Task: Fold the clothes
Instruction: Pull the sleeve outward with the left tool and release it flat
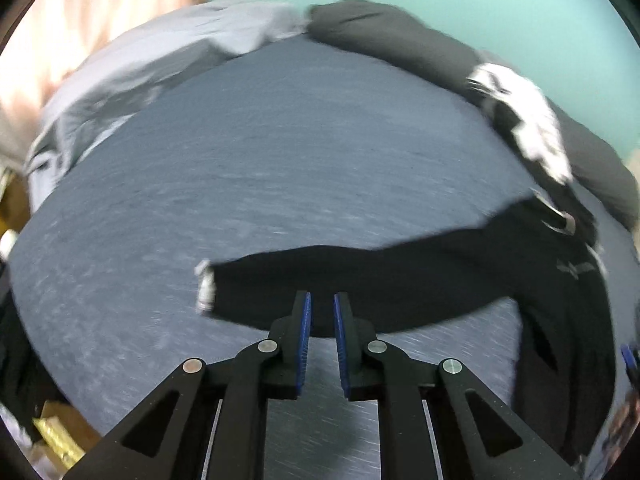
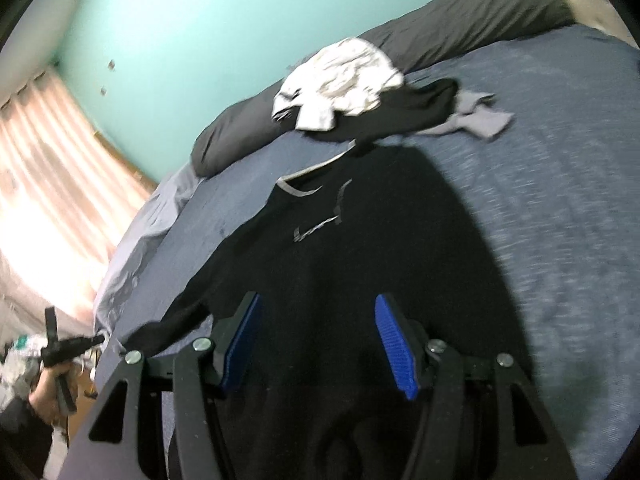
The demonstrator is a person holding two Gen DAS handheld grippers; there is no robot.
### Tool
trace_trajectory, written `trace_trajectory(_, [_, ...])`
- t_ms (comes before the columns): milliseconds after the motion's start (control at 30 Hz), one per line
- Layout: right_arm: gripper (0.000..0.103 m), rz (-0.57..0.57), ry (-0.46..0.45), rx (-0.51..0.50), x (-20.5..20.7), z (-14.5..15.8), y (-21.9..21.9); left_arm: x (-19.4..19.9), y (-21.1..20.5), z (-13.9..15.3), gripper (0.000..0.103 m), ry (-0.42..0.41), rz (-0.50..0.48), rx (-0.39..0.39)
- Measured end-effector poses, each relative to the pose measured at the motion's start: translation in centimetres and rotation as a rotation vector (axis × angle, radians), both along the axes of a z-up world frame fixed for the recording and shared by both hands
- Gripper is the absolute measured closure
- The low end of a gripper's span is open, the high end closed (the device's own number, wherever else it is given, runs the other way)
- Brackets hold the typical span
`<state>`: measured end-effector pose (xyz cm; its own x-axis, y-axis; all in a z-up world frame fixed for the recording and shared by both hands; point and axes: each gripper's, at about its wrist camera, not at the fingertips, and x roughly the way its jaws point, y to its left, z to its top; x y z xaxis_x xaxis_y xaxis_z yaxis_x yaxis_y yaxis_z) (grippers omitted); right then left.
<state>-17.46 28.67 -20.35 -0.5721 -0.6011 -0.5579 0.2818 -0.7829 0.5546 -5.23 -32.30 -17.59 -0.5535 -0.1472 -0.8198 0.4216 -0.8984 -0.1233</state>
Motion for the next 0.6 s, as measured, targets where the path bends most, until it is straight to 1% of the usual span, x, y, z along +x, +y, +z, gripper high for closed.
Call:
trace_trajectory(133, [0.043, -0.023, -0.051, 0.052, 0.6, 0.7, 3.6, -0.6, 5.1, 0.5, 0.09, 0.044, -0.122, 0.03])
trace_trajectory(200, [0.043, -0.037, -0.085, 0.083, 1.0, 0.8, 5.4, -1.2, 7.5, 0.2, 0.09, 0.069, -0.18, 0.045])
trace_trajectory(300, [0.043, -0.055, -0.149, 0.145, 1.7, 0.3, 7.6, -1.9, 11.8, 0.0, 0.09, 0.101, -0.258, 0.048])
trace_trajectory(367, [0.043, -0.065, -0.187, 0.174, 2.3, -0.2, 9.0, -2.5, 14.4, -0.6, 0.09, 0.116, -0.299, 0.074])
trace_trajectory(467, [0.043, -0.08, -0.228, 0.205, 3.1, -0.7, 10.3, -3.3, 18.3, -1.5, 0.09, 0.135, -0.36, 0.1])
trace_trajectory(600, [0.043, -0.049, -0.249, 0.238, 3.8, -1.3, 10.2, -4.6, 23.7, -2.2, 0.09, 0.159, -0.445, 0.141])
